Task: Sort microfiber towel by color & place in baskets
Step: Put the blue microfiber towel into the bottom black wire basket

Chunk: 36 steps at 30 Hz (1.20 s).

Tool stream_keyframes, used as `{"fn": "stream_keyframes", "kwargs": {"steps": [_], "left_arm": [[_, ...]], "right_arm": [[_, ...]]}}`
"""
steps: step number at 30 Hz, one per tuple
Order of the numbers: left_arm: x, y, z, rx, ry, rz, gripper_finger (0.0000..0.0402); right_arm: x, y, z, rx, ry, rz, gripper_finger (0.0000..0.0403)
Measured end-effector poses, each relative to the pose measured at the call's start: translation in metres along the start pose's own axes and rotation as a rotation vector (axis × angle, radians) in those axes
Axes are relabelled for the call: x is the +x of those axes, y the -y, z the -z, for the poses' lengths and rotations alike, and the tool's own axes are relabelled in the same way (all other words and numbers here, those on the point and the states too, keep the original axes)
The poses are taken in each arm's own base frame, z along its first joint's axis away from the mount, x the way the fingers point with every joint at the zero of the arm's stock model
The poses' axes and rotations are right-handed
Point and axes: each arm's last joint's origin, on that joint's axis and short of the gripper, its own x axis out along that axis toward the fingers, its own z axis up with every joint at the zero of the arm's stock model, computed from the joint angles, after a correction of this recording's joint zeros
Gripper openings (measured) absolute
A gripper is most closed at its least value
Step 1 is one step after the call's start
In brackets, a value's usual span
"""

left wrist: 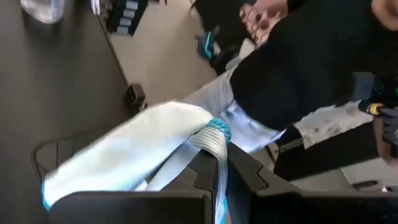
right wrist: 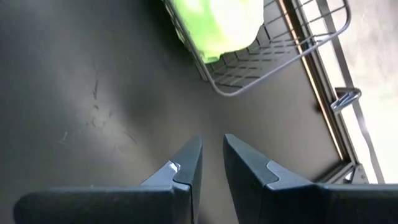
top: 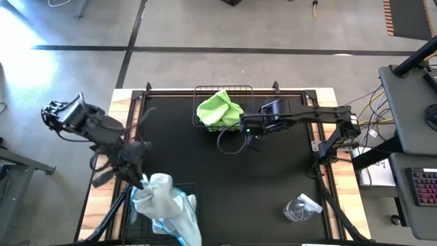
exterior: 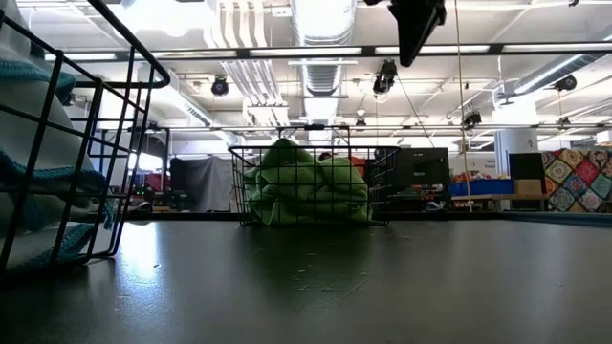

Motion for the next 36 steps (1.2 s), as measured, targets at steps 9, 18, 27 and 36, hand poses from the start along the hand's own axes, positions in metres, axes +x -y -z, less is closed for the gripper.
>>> {"fn": "stream_keyframes", "kwargs": {"steps": [9,18,27,36], "left_arm": [[0.025,-0.012,0.007,-0.168,-0.184,-0.089,0.0003],[0.049,-0.032,0.021,-0.333,-0.464,-0.27,0.0031],[0.079,-0.048,0.022,-0.351,-0.618,-0.36,0.0034],[0.09,-0.049,0.022,-0.396,-0.686,-0.248,0.0034]], "right_arm": [[0.007,-0.002,0.002,0.028,-0.034,-0.011,0.0059],[0.007,-0.002,0.002,0.029,-0.034,-0.013,0.0059],[0.007,-0.003,0.0,0.046,-0.014,-0.022,0.0059],[0.007,-0.003,0.0,0.052,-0.012,-0.024,0.0059]]}}
